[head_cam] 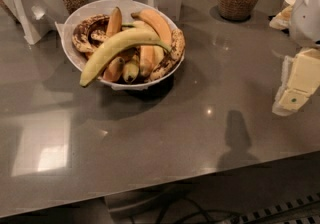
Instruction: Pick banana from white bowl
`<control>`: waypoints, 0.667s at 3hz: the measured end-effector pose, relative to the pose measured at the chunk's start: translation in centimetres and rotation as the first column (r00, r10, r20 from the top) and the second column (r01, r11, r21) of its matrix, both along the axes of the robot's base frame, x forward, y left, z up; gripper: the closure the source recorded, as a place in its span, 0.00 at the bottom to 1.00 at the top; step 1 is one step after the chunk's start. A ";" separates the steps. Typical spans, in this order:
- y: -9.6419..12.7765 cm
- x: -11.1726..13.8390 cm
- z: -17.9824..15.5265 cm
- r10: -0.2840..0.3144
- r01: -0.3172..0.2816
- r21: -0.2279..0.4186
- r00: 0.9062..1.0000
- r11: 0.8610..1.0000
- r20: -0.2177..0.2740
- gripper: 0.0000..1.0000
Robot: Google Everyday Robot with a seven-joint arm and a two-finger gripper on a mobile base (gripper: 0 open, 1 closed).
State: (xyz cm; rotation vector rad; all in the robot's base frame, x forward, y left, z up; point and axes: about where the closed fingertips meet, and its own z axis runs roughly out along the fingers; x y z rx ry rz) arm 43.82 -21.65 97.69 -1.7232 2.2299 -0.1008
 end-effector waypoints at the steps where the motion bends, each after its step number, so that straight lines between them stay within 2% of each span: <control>1: 0.0 0.0 0.0 0.000 0.000 0.000 1.000 1.000 0.000 0.00; 2: 0.5 0.2 0.3 0.008 -0.009 0.017 1.000 1.000 0.022 0.00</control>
Offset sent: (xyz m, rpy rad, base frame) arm 0.0055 0.0092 0.0016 0.0379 -0.0274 0.0202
